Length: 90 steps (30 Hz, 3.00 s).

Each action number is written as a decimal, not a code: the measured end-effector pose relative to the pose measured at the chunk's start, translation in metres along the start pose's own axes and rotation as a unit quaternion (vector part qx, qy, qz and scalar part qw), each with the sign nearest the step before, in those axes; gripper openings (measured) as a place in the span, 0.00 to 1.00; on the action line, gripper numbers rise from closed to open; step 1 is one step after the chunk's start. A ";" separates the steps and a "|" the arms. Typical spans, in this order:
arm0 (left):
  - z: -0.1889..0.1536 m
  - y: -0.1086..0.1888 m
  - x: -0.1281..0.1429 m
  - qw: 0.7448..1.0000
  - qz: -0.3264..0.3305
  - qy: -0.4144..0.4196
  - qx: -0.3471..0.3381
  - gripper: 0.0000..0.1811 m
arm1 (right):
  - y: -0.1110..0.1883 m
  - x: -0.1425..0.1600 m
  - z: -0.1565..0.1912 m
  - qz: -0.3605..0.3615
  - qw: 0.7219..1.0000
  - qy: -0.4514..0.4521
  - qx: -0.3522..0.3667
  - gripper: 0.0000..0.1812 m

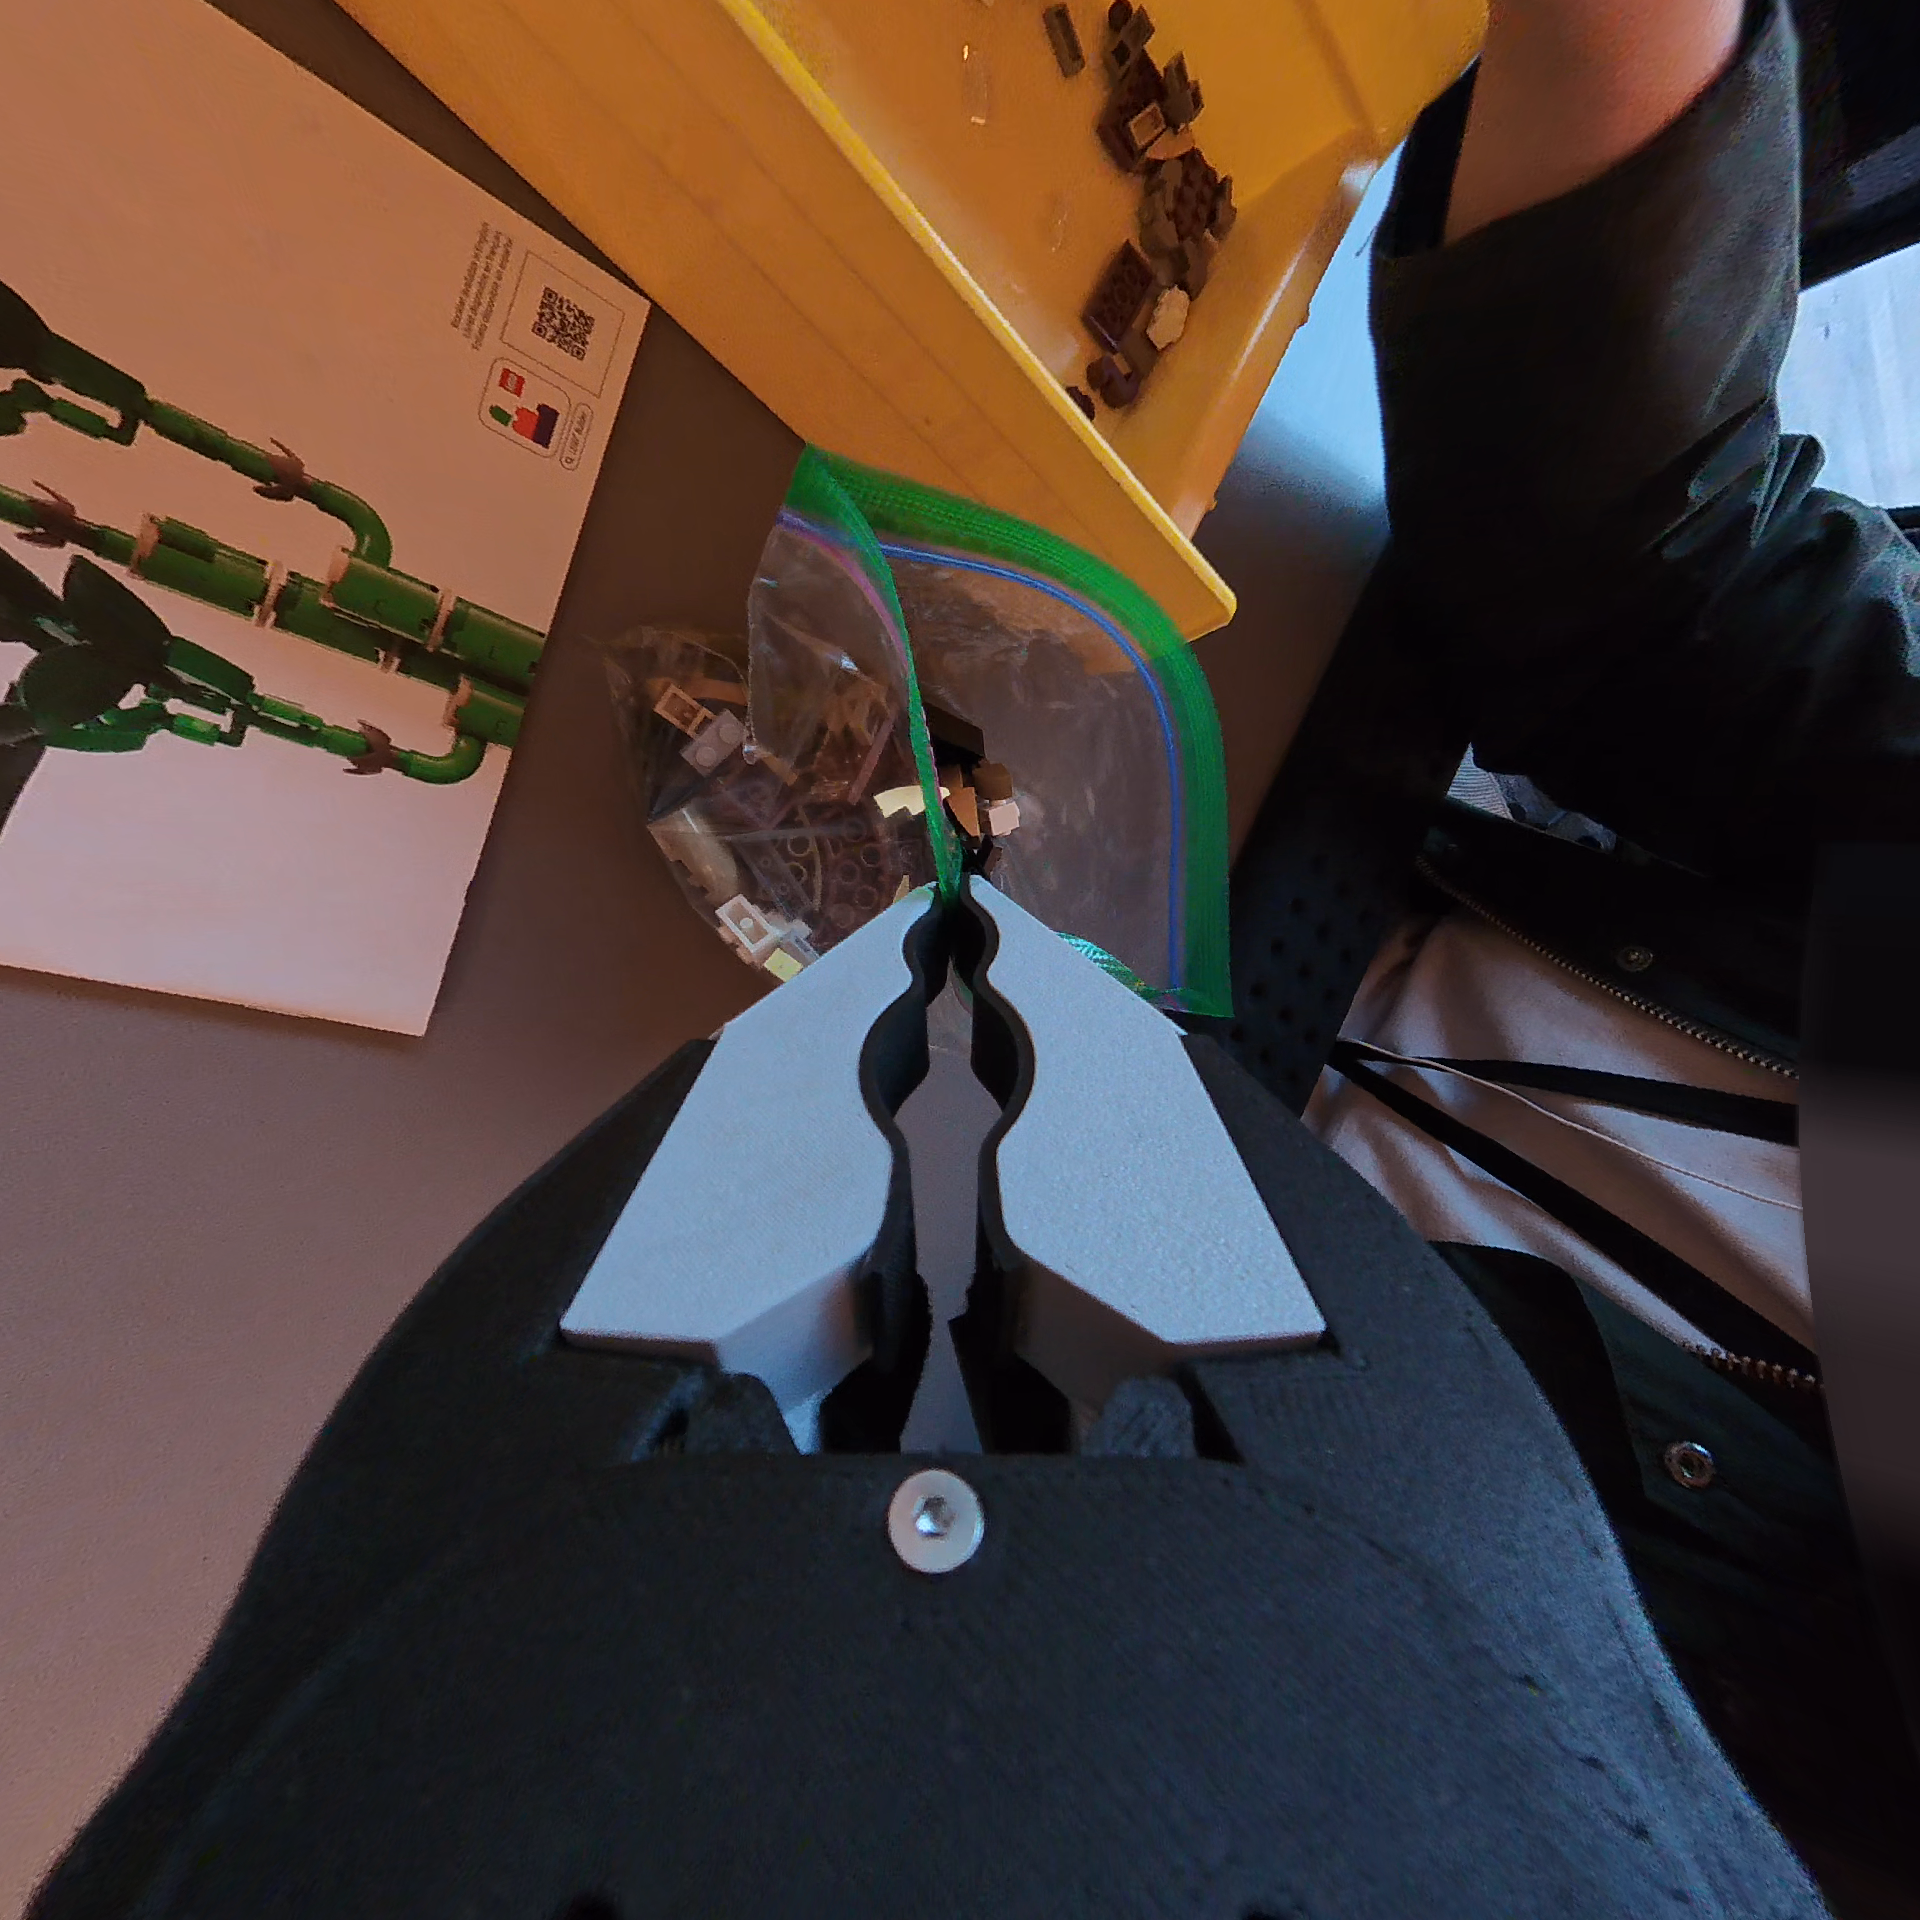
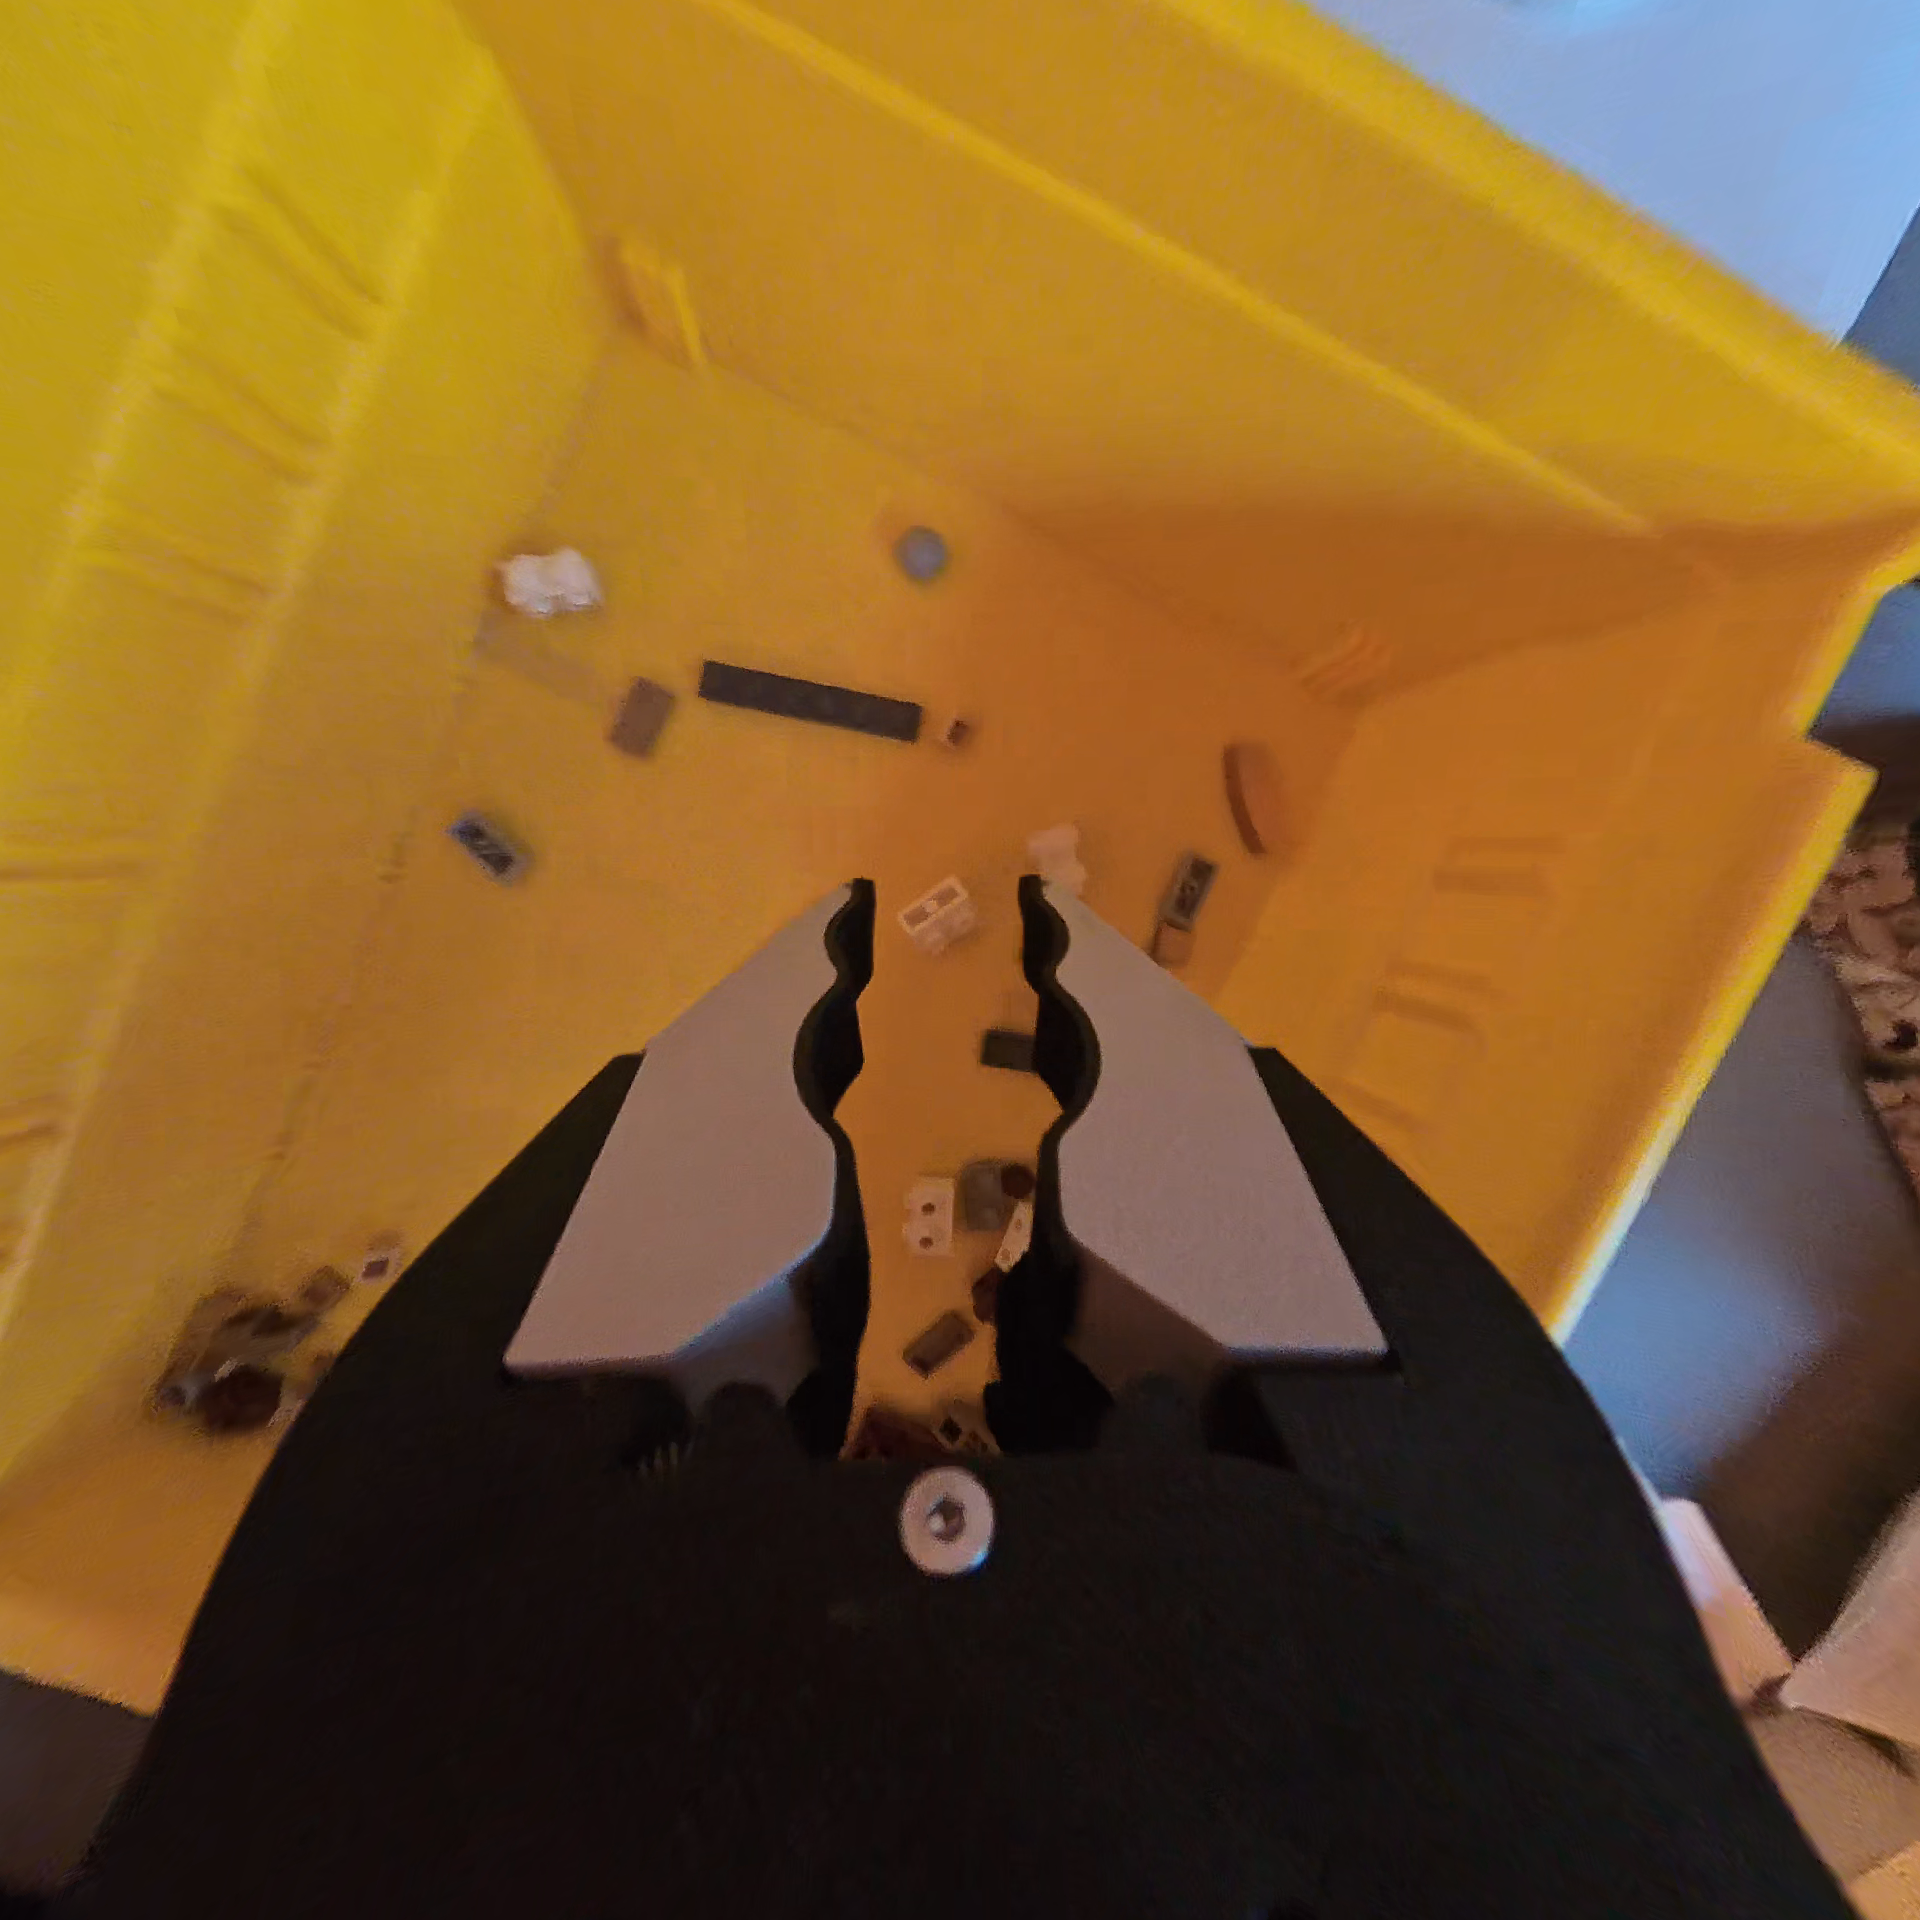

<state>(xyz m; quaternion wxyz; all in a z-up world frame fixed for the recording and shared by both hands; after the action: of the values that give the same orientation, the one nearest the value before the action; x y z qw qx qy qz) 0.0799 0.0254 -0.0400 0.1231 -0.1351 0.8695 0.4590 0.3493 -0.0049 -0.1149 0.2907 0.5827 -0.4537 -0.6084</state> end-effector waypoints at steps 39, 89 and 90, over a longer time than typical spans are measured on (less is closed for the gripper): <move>0.000 -0.002 0.000 1.000 0.004 -0.001 -0.001 0.00 | 0.012 -0.046 0.036 -0.172 0.978 0.105 -0.059 0.33; 0.001 -0.001 0.000 1.000 0.004 0.002 0.000 0.00 | 0.063 0.064 0.106 0.123 0.925 0.301 -0.196 0.15; 0.001 -0.001 0.000 1.000 0.004 0.002 0.001 0.00 | 0.058 0.071 0.108 0.147 0.920 0.309 -0.194 0.15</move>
<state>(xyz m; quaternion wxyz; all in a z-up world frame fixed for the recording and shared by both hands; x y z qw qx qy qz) 0.0800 0.0259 -0.0415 0.1196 -0.1325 0.8705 0.4587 0.2230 -0.0684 -0.1050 0.6097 0.6005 -0.2953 -0.4247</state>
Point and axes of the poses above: each gripper's, where its closed fingertips meet, y back along the fingers, x out of its underside, z = x × y across the jaws, the point moved 2 cm from there along y, back along the fingers, and after that the axes turned 2 degrees about x, right-handed, at the moved point
